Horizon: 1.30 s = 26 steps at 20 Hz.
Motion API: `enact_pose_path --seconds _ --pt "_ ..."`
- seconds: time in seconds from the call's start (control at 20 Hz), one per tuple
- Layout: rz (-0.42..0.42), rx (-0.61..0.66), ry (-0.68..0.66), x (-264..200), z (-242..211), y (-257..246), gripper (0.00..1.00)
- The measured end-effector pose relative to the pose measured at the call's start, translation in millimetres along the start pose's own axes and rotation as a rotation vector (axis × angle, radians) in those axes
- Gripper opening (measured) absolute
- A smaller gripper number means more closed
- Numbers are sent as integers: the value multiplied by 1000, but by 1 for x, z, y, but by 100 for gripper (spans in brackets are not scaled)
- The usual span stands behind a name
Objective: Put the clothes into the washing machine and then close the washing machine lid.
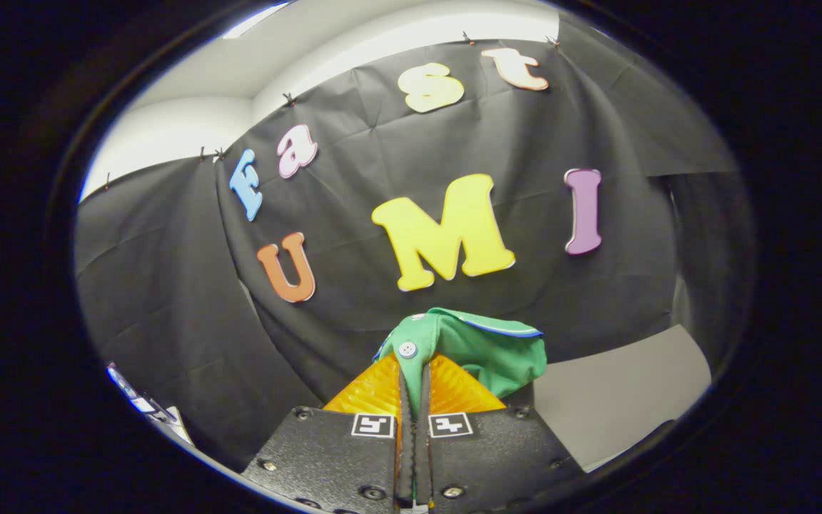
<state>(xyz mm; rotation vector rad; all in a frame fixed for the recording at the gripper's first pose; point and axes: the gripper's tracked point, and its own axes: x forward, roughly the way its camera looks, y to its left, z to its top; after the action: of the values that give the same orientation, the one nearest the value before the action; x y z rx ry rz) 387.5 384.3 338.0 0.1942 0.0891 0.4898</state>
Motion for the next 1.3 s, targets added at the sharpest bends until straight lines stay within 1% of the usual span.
enact_pose_path --seconds 0.25,0.55,0.75,0.9,1.15,1.3 --pt "45 11 71 47 -42 25 5" --pt "64 38 179 97 -101 40 5" --pt "49 58 250 127 -142 38 5" --pt "33 83 331 149 -181 30 5" --pt "-23 104 432 188 -233 13 5" --pt "-64 115 487 200 -267 -2 5"
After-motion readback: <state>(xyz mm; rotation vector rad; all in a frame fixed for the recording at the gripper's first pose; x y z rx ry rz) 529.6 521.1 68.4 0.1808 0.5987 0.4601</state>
